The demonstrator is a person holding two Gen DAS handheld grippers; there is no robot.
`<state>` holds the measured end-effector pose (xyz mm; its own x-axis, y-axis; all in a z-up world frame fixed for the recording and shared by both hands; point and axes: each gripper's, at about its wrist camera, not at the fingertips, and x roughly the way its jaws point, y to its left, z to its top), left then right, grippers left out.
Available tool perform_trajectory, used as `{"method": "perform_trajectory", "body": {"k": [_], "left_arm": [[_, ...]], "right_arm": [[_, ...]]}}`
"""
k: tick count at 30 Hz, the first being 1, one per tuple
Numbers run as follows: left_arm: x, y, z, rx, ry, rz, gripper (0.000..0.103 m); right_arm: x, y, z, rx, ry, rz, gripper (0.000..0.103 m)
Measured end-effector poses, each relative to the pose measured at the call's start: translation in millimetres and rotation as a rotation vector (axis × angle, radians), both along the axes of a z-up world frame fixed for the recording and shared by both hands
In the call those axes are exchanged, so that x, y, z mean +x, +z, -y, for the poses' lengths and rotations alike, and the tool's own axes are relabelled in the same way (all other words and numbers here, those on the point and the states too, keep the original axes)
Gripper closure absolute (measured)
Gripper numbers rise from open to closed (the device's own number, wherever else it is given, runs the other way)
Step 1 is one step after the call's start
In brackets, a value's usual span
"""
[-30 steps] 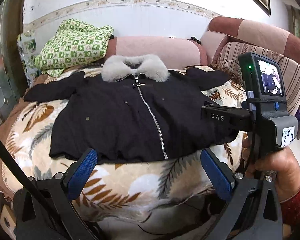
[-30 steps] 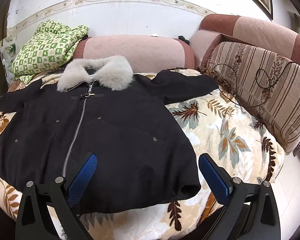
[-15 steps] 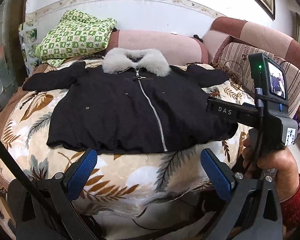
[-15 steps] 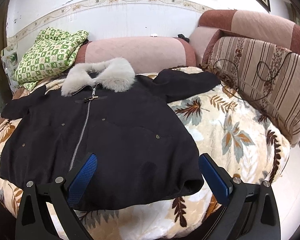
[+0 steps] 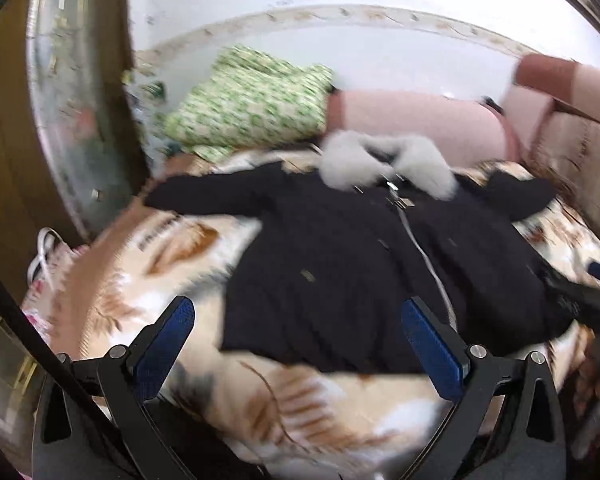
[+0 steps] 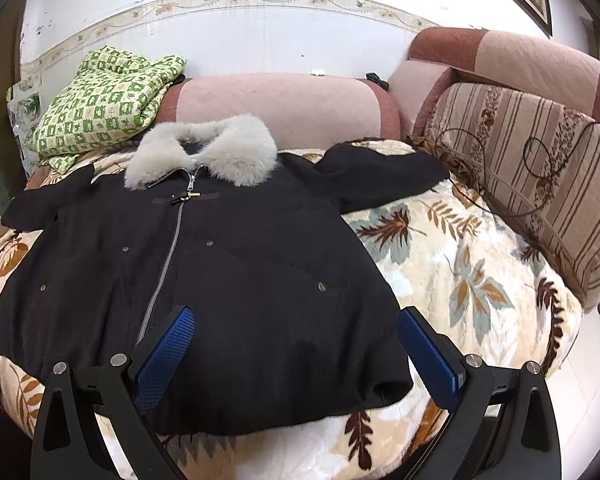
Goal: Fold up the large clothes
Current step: 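Grasp the jacket sleeve with the left tool and lift it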
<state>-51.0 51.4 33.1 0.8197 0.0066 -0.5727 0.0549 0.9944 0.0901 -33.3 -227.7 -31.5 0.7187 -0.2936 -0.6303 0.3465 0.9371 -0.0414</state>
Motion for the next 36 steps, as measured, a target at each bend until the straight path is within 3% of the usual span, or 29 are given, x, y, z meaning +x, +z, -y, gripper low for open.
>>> {"method": "perform_trajectory", "body": {"k": [7,16,20,30,36], "left_arm": [[60,16,-7,0.033,0.072,0.075,0.0],[140,15,-23,-0.027,0.134,0.085,0.0],[179,11,-40,-0.037,0.206,0.084,0.0],[250,-17,-105,-0.026,0.379,0.057,0.0],[290,-37,-163,-0.125,0.469,-0.054,0.0]], "right_arm": [[26,-2,1,-0.056,0.002,-0.021,0.001],[58,-2,-1,-0.07,0.012,-0.065,0.001],[71,-4,-9,-0.078,0.028,-0.076,0.001],[102,-22,-38,-0.106,0.089,-0.126,0.001],[125,-28,-62,-0.12,0.133,-0.144,0.001]]}}
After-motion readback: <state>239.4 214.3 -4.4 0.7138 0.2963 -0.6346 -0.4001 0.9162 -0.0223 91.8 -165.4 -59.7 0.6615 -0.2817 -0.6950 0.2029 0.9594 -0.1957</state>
